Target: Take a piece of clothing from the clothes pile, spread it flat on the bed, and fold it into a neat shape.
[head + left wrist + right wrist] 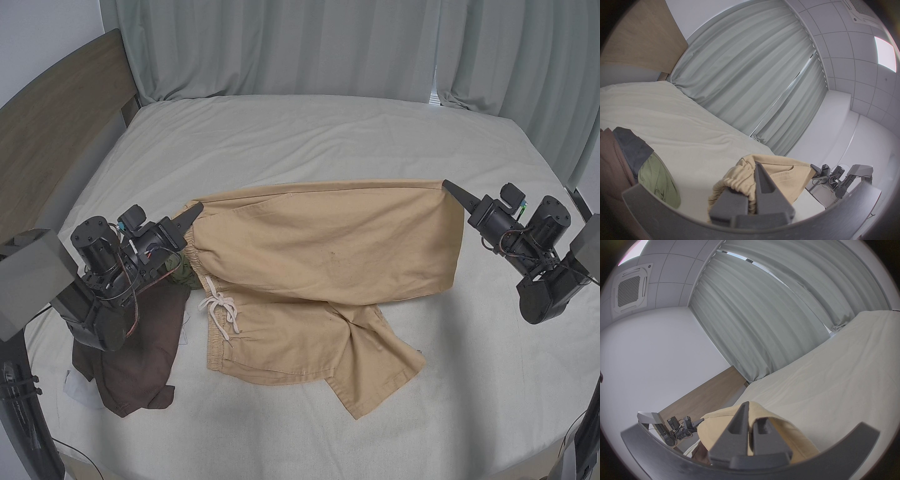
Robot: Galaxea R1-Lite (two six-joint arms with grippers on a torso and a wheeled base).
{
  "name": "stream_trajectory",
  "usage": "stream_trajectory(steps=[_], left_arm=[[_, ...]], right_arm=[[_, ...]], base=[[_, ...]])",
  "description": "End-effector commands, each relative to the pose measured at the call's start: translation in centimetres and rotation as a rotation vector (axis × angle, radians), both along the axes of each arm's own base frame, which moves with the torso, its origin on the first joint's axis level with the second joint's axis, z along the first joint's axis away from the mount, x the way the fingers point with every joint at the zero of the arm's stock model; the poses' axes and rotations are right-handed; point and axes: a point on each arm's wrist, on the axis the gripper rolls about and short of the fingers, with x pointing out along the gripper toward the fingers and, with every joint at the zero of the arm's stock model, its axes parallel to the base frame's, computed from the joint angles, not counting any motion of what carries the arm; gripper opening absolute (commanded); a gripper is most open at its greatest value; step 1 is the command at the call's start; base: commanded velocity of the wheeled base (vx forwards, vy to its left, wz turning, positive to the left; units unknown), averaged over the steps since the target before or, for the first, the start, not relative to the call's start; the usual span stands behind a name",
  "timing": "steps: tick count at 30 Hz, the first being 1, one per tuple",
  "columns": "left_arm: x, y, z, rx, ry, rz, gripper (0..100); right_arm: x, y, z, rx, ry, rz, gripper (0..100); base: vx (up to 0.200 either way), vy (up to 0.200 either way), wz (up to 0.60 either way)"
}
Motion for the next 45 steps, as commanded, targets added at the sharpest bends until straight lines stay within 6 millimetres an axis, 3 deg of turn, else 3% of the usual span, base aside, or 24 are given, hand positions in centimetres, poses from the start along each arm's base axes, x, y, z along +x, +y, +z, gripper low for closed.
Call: stream_trajectory(steps=[1,11,19,28,34,35,37,38,45], left_arm=[[1.9,-0.4,-1.9,-0.003,0.018,0.015,0],[4.1,-0.4,-3.8,-0.011,0.021,0.022,0],[5.7,-0.3,-3.9,-0.068,0.004,0.038,0],[6.7,-0.4,-5.0,-0.070,0.006,0.039,0],[7.0,-0.3,-4.9,-0.071,-0.003,0.040,0],[7.0,-0.4,-4.9,-0.072,-0.002,0.037,0],[7.1,-0.4,-4.9,-0.072,-0.005,0.037,0],[7.2,-0.4,-5.0,-0.072,-0.007,0.037,100],[8.0,-0.5,-5.3,-0.106,0.073,0.025,100]], right_arm=[[2.2,-0.4,-2.3,0.001,0.035,-0.012,0],[4.7,-0.9,-4.2,0.003,0.035,-0.028,0],[6.4,-0.8,-4.5,0.031,0.019,-0.016,0],[8.2,-0.7,-6.1,0.033,0.011,-0.016,0],[8.6,-0.8,-5.9,0.034,-0.009,-0.017,0],[8.7,-0.8,-5.8,0.034,-0.012,-0.017,100],[8.8,-0.8,-5.6,0.035,-0.021,-0.018,100],[8.9,-0.8,-5.5,0.037,-0.020,-0.019,100],[9.5,-1.2,-5.4,0.038,-0.023,-0.033,100]], base=[[0.000,0.000,0.00],[0.000,0.000,0.00],[0.000,0.000,0.00],[0.000,0.000,0.00],[0.000,0.000,0.00],[0.000,0.000,0.00],[0.000,0.000,0.00],[0.000,0.000,0.00],[0.000,0.000,0.00]])
